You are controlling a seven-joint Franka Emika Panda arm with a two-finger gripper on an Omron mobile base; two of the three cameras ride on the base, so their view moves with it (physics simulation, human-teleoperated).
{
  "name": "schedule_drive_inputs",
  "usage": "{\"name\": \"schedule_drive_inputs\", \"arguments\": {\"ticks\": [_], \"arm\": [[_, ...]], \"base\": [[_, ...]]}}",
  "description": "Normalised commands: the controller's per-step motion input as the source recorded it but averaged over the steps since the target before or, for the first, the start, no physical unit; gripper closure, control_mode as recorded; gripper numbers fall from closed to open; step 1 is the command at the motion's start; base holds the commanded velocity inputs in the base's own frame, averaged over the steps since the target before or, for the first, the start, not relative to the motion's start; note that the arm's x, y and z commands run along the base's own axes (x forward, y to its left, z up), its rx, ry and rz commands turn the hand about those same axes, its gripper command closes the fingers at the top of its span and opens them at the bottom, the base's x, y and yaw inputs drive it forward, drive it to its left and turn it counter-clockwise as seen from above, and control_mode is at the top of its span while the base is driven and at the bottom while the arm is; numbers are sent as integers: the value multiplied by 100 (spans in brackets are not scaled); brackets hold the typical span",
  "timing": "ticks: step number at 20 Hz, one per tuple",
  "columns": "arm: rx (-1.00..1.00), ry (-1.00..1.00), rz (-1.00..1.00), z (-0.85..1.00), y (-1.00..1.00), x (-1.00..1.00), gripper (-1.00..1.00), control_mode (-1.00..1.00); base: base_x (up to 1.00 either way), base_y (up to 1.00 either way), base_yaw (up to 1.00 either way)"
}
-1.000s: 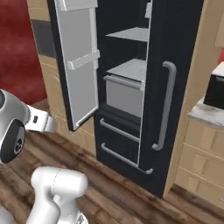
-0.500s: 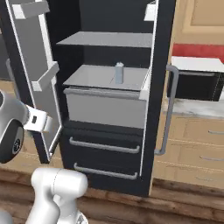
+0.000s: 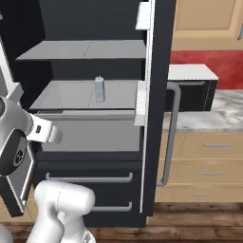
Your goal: Take a sugar cube from the saucer and place it inside the coffee. Then, grab milk from the fridge and place it next to the coffee on the counter to sweeten the coffee.
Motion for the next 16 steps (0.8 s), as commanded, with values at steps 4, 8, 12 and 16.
{"name": "schedule_drive_inputs", "arguments": {"ticks": [4, 8, 12, 16], "arm": [[0, 0, 0, 0, 0, 0, -100, 100], [0, 0, 0, 0, 0, 0, -100, 100], [0, 2, -18, 1, -2, 67, -100, -100], [-1, 0, -17, 0, -12, 90, -100, -100]], "base": [[75, 0, -15], [52, -1, -13], [0, 0, 0], [0, 0, 0]]}}
